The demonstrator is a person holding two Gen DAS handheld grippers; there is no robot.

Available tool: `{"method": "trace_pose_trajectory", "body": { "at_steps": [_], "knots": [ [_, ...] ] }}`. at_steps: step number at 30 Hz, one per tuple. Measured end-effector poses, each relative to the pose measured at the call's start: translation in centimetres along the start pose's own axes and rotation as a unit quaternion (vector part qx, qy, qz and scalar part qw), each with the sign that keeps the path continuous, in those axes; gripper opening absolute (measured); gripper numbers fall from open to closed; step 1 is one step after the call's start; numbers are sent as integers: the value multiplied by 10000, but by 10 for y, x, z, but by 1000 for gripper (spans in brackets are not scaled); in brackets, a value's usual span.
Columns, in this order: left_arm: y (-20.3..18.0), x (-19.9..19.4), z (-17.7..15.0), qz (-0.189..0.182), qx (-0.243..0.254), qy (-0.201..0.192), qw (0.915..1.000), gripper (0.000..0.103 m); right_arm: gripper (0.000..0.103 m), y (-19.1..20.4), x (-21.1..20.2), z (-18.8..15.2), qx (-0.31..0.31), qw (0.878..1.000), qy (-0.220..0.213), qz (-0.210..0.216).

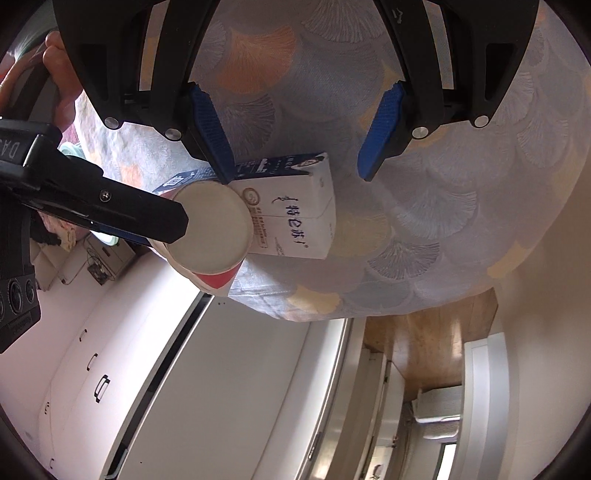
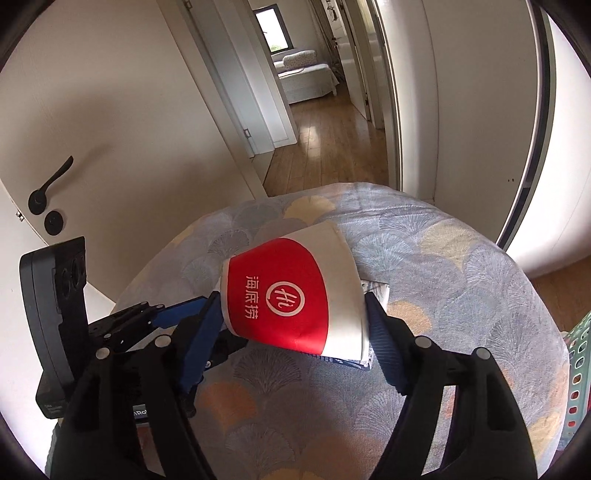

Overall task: Collect trash
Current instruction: 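Grasp the white milk carton with the left tool while the right tool grasps the red paper cup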

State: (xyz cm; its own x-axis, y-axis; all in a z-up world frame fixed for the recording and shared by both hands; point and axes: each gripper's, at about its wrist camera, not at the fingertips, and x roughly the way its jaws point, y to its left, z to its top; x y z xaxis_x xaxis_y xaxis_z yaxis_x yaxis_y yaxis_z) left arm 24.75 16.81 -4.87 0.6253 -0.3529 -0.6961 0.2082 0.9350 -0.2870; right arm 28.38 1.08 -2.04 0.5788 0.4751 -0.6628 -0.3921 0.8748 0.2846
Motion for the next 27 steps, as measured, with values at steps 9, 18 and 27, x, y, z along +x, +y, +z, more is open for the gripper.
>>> {"method": "trace_pose_trajectory", "body": {
  "at_steps": [9,18,27],
  "knots": [
    [-36,-4,-11,-499,349,72,9981,67,71,-53,-46,-16,639,9978,-182,-72],
    [-105,-29,-41,-1309,1212,267,9836,71,71,-106,-80,-52,1013,9944,-108,-271],
    [-108,8,-1,219,1428,39,9895,90,72,-98,-82,-80,329,9988,324,-155]
  ]
}}
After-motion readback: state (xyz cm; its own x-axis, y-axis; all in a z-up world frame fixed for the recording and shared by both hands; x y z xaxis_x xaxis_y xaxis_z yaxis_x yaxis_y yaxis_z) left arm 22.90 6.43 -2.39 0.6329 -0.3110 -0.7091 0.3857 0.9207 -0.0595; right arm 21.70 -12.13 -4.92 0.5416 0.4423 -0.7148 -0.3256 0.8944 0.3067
